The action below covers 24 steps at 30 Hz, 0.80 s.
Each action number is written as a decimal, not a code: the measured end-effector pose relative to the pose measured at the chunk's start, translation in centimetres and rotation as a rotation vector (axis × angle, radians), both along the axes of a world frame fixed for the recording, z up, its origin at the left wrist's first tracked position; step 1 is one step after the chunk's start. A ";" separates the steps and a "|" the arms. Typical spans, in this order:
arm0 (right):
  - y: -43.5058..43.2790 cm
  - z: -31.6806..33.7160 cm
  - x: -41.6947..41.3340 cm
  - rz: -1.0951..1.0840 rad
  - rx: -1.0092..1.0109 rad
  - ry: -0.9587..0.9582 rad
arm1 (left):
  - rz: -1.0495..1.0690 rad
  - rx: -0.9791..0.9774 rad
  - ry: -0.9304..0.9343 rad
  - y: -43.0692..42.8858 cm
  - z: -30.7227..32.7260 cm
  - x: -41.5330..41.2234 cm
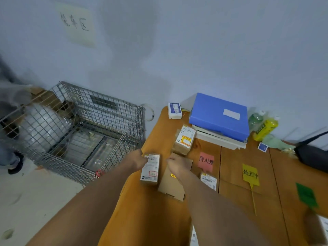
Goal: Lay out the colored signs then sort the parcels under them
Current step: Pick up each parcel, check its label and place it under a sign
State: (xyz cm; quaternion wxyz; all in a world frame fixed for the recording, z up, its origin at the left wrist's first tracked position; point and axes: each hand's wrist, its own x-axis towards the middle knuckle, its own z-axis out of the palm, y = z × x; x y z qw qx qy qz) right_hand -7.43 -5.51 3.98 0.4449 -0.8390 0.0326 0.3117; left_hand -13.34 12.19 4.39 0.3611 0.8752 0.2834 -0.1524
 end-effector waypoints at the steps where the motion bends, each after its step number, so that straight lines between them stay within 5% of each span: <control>1: 0.5 -0.5 -0.3 -0.011 -0.002 0.010 | 0.012 -0.026 0.011 0.2 -0.9 0.0; 13: 4.8 -5.9 -0.6 -0.081 -0.039 0.072 | 0.132 -0.316 0.087 1.7 -7.4 0.5; 24: 4.5 -6.4 -0.6 -0.181 0.044 0.113 | 0.169 -0.444 -0.053 2.1 -6.4 1.1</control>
